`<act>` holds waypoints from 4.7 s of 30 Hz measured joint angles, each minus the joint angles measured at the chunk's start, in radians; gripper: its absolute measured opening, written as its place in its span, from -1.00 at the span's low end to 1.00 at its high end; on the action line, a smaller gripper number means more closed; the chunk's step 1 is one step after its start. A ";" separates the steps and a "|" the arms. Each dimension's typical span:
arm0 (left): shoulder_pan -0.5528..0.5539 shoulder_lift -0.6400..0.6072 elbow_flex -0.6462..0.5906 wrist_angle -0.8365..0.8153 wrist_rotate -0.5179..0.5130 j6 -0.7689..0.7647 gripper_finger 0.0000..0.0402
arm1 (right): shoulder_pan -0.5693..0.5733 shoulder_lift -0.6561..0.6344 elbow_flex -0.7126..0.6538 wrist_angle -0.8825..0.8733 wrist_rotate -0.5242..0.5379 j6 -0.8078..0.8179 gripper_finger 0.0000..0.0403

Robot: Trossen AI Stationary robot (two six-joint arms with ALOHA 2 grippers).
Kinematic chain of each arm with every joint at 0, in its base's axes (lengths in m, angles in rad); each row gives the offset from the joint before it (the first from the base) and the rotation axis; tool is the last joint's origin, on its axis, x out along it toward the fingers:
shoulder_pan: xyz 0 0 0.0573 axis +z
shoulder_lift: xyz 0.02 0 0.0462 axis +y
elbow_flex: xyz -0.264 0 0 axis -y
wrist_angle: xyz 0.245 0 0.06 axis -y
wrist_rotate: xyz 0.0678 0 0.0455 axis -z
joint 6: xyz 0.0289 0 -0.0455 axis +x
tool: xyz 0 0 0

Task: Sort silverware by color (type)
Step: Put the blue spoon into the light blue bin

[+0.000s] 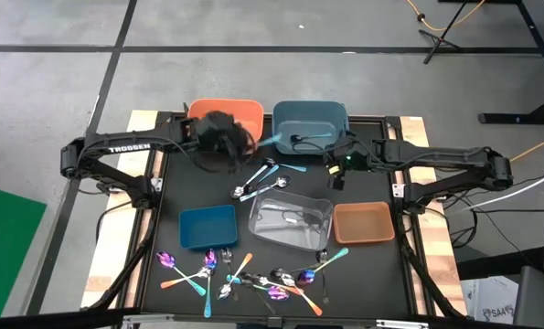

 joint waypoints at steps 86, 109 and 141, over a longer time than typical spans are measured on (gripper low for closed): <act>0.168 0.867 0.476 0.333 0.199 0.248 -0.77 | 0.000 -0.003 0.000 0.033 -0.174 -0.057 -0.42; 0.158 0.867 0.476 0.333 0.196 0.240 -0.64 | 0.000 -0.003 0.000 0.033 -0.174 -0.057 -0.42; 0.083 0.530 0.510 0.011 0.157 0.054 -0.64 | 0.000 -0.002 0.000 0.032 -0.174 -0.057 -0.42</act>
